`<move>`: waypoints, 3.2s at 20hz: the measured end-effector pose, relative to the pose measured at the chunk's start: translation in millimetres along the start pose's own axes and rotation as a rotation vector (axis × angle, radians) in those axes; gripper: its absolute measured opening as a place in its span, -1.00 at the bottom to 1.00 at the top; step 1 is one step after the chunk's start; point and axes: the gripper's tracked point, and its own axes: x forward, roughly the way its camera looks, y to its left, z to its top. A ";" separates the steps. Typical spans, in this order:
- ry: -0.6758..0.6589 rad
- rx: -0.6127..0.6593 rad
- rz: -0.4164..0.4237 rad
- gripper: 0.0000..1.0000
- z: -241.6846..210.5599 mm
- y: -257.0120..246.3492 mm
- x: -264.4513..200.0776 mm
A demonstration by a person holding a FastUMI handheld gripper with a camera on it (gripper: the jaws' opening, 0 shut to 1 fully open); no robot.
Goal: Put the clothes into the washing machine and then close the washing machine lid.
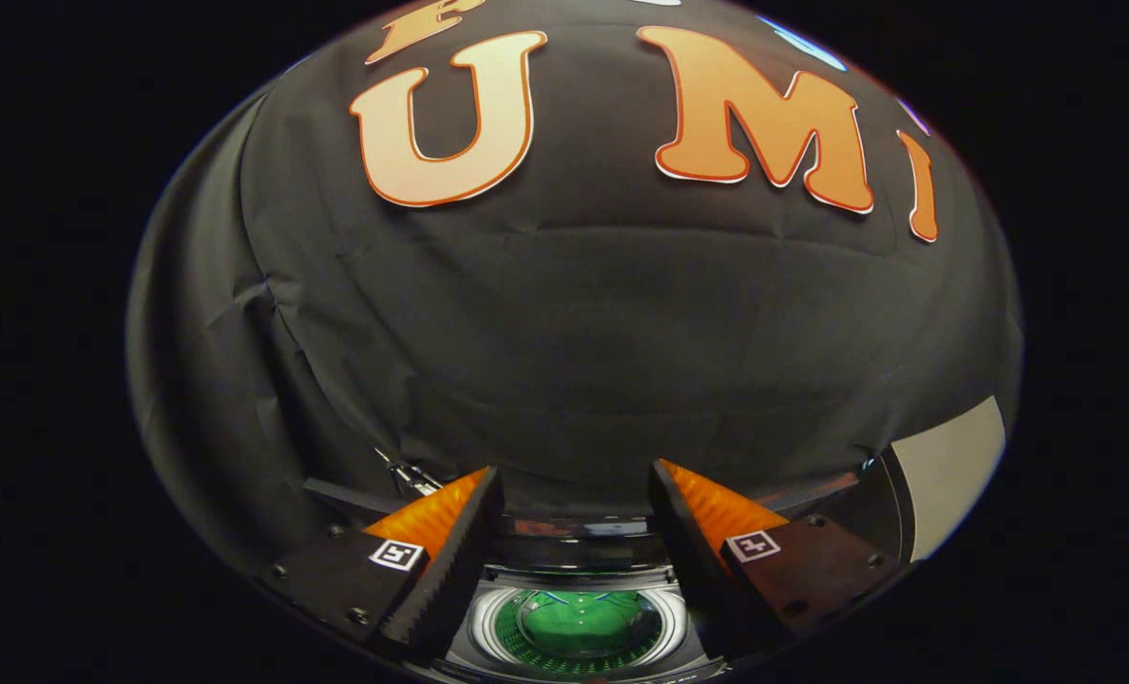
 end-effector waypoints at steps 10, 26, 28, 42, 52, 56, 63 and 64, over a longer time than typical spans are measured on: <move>-0.050 -0.017 0.008 0.99 -34.8 3.6 -45.7; -0.055 -0.017 0.029 0.98 -69.3 7.9 -57.1; -0.041 -0.013 0.023 0.98 -73.4 7.9 -53.6; 0.139 0.028 0.029 0.97 -172.6 9.8 -23.8; 0.230 0.049 0.049 0.98 -230.8 13.0 -4.6; 0.095 0.024 0.064 0.97 -195.4 8.4 -12.1; -0.205 -0.015 -0.010 0.97 -101.2 -37.0 -67.5; -0.250 -0.015 -0.024 0.97 -86.6 -44.4 -75.3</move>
